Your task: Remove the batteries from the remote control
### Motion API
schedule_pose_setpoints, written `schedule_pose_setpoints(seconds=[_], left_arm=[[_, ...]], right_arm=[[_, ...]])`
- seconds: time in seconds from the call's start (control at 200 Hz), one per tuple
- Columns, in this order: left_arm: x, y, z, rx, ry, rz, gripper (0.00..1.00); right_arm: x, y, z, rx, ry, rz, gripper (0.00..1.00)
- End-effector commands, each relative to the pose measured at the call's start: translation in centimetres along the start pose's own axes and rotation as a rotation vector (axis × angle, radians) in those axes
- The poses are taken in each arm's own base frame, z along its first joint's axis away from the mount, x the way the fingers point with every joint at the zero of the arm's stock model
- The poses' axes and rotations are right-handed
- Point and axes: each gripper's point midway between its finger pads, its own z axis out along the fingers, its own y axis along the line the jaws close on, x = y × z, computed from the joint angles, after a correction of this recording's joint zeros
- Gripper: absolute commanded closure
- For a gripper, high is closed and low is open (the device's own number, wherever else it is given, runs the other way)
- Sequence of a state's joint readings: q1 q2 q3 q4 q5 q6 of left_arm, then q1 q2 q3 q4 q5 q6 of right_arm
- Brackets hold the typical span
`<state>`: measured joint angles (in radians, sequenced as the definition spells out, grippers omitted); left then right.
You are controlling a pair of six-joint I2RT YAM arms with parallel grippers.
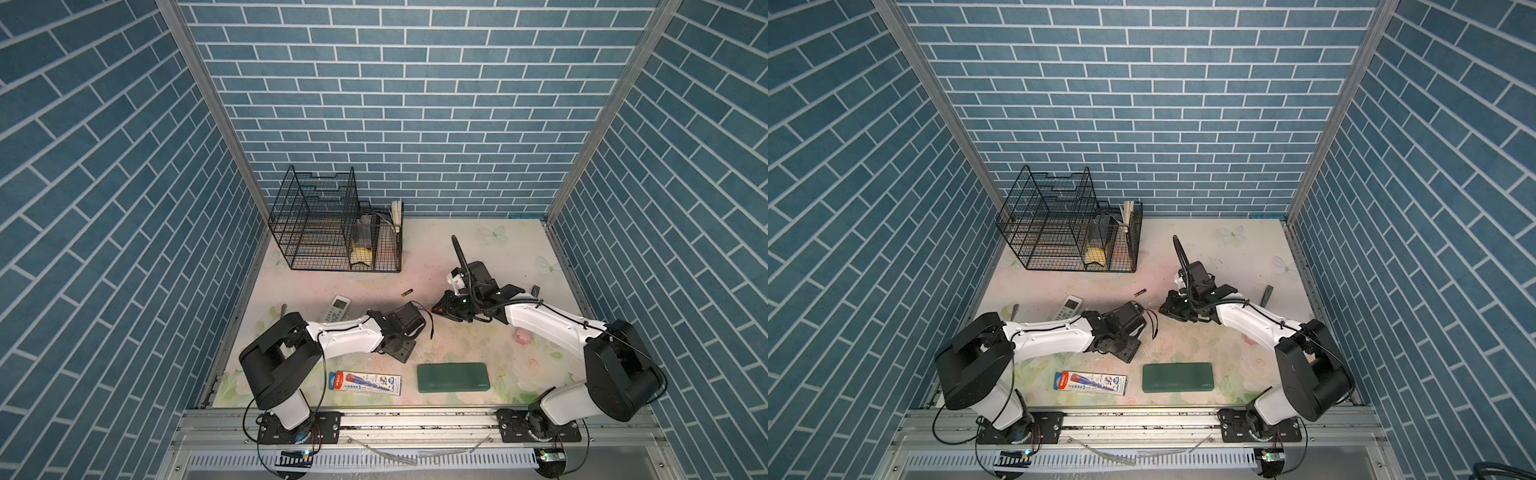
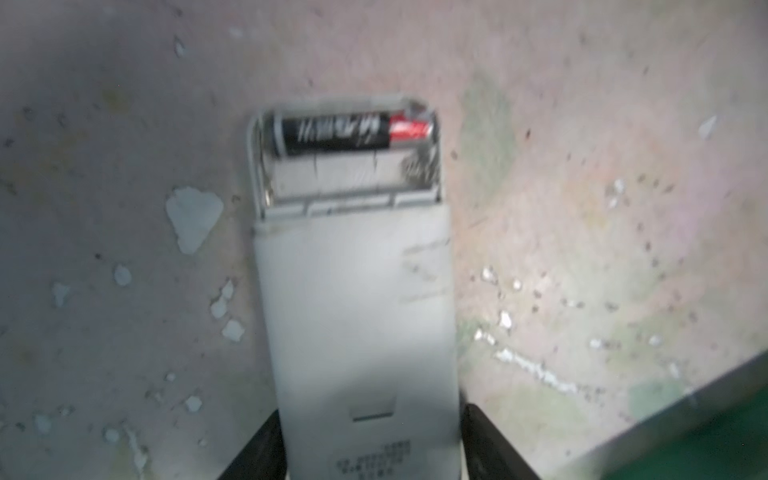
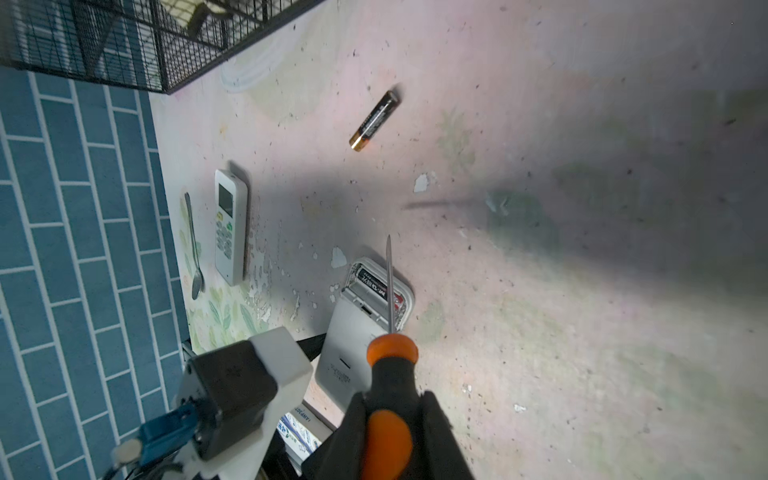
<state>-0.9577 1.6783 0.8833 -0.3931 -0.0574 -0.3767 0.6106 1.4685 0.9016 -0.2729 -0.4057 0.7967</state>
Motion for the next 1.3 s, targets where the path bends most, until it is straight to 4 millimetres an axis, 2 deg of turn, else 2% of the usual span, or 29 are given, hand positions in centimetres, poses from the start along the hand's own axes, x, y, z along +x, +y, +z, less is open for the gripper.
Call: schedule_pose_setpoints(seconds=[0.0,0.135,0.485,0.78,1.14,1.29], left_arm=[[6.5,1.5,3.1,-0.067,0.220,0.006,0.26],[6.7,2.9,2.6,-0.138,0.236,-0.031,0.20],[7.1,6.4,1.1,-0.261,0.263,-0.128,0.17],[7.8,8.2,-0.3,-0.321,0.271,-0.197,0.15],[5.7,9.8,-0.4,-0.331,0.231,-0.241,0.15],[4.2,10.0,-0.1,-0.311,0.211,-0.222,0.16]], right_arm=[[-1.4,0.8,-1.8,-0.007,-0.053,-0.048,1.00],[-2.1,0.7,-2.3,-0.017,-0.073,-0.050,1.00],[-3.1,1.5,-2.2,-0.061,-0.082,-0.060,1.00],[-3.4,1.7,-1.9,-0.078,-0.078,-0.065,1.00],[-3.5,2.1,-1.0,-0.096,-0.045,-0.072,1.00],[-3.4,2.1,-1.0,-0.097,-0.036,-0.074,1.00]])
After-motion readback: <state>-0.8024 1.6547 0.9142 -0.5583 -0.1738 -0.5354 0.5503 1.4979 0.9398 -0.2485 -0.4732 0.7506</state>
